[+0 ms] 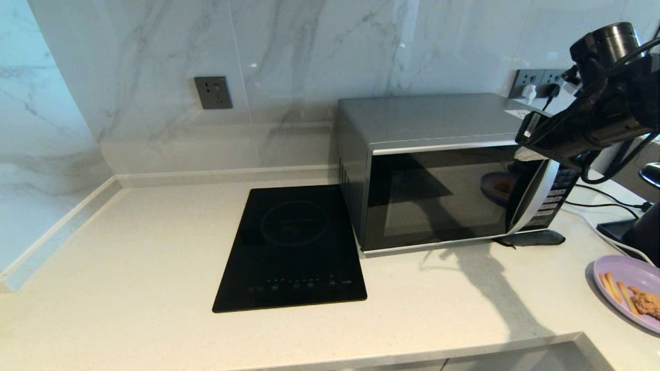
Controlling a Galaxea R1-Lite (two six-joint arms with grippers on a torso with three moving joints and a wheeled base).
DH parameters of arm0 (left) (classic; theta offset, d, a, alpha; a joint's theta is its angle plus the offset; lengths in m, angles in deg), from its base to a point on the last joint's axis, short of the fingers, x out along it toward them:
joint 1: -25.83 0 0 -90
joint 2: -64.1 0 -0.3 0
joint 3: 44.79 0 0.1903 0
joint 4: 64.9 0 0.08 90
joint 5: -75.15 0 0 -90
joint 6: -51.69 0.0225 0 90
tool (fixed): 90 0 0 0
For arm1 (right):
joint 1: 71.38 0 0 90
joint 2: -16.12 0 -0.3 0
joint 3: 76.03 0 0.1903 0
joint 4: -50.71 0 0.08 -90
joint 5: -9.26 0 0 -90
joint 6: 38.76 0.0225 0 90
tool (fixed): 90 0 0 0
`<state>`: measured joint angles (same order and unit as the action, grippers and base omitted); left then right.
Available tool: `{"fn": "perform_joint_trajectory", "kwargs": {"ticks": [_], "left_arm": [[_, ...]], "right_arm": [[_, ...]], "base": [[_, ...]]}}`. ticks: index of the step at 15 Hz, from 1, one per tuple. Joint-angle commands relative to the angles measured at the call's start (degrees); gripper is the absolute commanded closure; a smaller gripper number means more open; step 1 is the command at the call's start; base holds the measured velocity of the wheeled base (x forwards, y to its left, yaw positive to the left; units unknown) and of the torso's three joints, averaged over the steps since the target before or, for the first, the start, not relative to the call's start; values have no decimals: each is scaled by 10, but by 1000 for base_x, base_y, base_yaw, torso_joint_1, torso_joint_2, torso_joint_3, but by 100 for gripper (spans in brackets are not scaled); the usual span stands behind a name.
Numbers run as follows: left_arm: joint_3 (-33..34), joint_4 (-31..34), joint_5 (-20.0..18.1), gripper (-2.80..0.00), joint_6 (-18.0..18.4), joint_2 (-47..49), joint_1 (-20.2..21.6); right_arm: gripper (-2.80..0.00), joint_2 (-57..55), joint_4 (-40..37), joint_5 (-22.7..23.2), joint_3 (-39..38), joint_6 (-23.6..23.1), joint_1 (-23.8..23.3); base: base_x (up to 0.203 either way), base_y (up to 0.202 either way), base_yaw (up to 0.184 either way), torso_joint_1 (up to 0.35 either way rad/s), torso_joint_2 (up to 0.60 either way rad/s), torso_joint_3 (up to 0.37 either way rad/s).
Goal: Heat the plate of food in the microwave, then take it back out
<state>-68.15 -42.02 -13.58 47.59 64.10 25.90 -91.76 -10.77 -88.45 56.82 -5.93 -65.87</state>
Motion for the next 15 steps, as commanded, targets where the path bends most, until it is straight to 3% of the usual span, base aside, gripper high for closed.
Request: {"fn": "perform_joint_trajectory", "kwargs": {"ticks": [1,8,15], "left_arm": [[0,0,1,0,0,1,0],[0,0,1,0,0,1,0],[0,0,1,0,0,1,0]], "right_arm": [[0,54,-4,-1,-43,2,0],[0,221,-39,-11,-226,-32,-16],[0,412,-177,-14,-323,-33,-19]], "base": [[0,0,0,0,0,0],[0,0,0,0,0,0],[0,0,0,0,0,0]]}}
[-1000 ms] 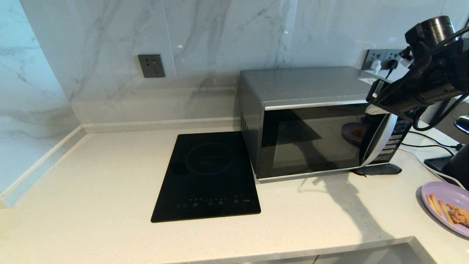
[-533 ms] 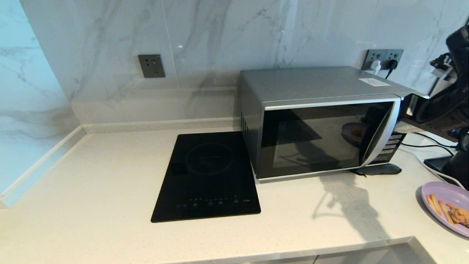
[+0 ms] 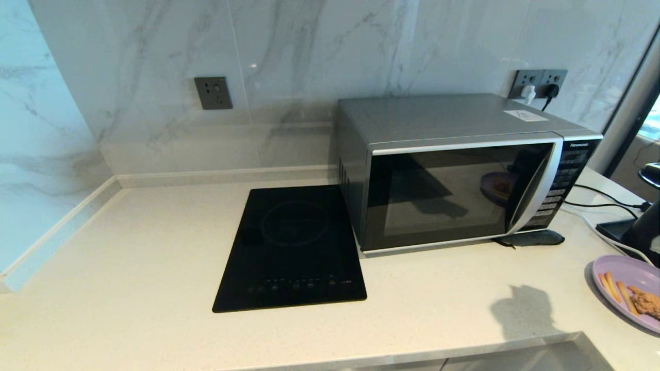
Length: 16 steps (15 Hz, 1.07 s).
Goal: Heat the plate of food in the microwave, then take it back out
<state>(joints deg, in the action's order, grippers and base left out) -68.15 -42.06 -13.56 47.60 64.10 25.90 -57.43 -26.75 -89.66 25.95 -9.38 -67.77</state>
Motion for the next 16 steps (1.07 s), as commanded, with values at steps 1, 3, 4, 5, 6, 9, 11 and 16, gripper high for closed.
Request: {"fn": "perform_joint_trajectory", "kwargs": {"ticks": [1,3,4,5,6,9,11,16], "left_arm": [[0,0,0,0,0,1,0],[0,0,0,0,0,1,0],[0,0,0,0,0,1,0],[0,0,0,0,0,1,0],[0,0,0,0,0,1,0],[0,0,0,0,0,1,0],[0,0,0,0,0,1,0],[0,0,0,0,0,1,0]], "right_arm": [[0,96,-29,-5,-22,1,0],[0,163,-45,-7,-36,-3,0],[0,200,-53,-7,-41,-10,1],[0,242,-60,-8,-48,-20,2],[0,285,-64,-8,-56,-33,2],[0,411,-71,-8,-87,-75,3],[0,490,-82,-7,-111,-99,3],[0,632,-159,2,-164,-142,-31]], "base": [[0,0,0,0,0,0],[0,0,0,0,0,0],[0,0,0,0,0,0],[0,0,0,0,0,0],[0,0,0,0,0,0],[0,0,0,0,0,0],[0,0,0,0,0,0],[0,0,0,0,0,0]]}}
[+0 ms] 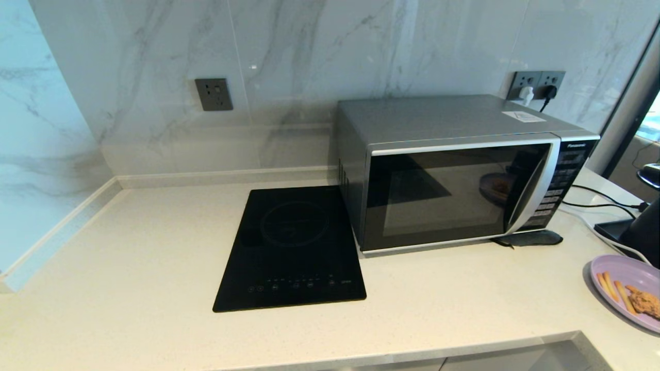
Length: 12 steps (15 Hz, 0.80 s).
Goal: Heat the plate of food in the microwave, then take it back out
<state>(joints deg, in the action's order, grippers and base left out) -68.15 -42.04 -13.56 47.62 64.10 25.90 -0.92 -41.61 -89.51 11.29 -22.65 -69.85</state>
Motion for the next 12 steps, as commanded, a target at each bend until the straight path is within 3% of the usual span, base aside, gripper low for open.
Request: {"fn": "perform_joint_trajectory", "kwargs": {"ticks": [1,5,7,12], "left_arm": [[0,0,0,0,-1,1,0],[0,0,0,0,-1,1,0],[0,0,0,0,-1,1,0],[0,0,0,0,-1,1,0]], "right_arm": [[0,89,-22,3,-25,-20,-13],[0,170,-50,12,-100,-67,-15],[0,170,-17,3,-154,-68,-15],[0,170,294,-22,-399,-93,-15]], "base": [[0,0,0,0,0,0],[0,0,0,0,0,0],[0,0,0,0,0,0],[0,0,0,0,0,0]]}}
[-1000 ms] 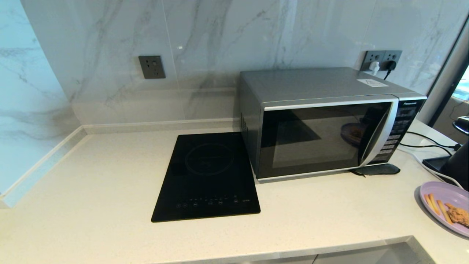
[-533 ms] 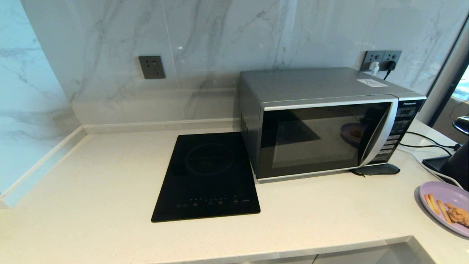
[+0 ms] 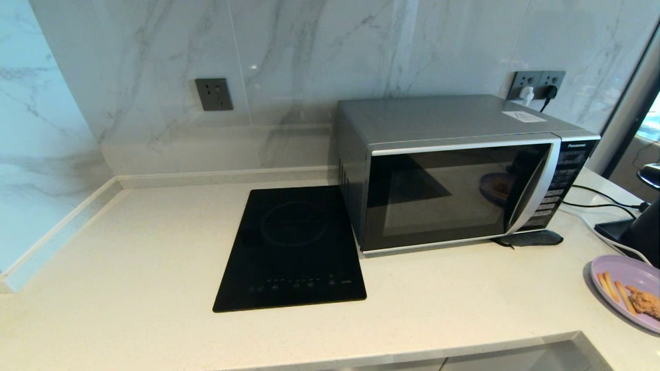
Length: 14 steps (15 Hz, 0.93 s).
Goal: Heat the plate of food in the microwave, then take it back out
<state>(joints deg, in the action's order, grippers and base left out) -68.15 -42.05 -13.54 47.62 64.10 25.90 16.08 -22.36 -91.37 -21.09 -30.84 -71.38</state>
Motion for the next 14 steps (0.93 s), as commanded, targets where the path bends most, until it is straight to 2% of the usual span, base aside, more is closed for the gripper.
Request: {"fn": "perform_joint_trajectory", "kwargs": {"ticks": [1,4,5,8,9,11,14], "left_arm": [[0,0,0,0,-1,1,0],[0,0,0,0,-1,1,0],[0,0,0,0,-1,1,0],[0,0,0,0,-1,1,0],[0,0,0,0,-1,1,0],[0,0,0,0,-1,1,0],[0,0,0,0,-1,1,0]], "right_arm": [[0,0,157,-7,-118,-26,0],[0,0,342,-5,-233,-62,0],[0,0,397,13,-256,-69,0],[0,0,518,55,-306,-49,0],[0,0,529,82,-317,-41,0],[0,0,491,81,-317,-26,0],[0,0,492,81,-317,-23,0]], "base": [[0,0,0,0,0,0],[0,0,0,0,0,0],[0,0,0,0,0,0],[0,0,0,0,0,0],[0,0,0,0,0,0],[0,0,0,0,0,0],[0,0,0,0,0,0]]}}
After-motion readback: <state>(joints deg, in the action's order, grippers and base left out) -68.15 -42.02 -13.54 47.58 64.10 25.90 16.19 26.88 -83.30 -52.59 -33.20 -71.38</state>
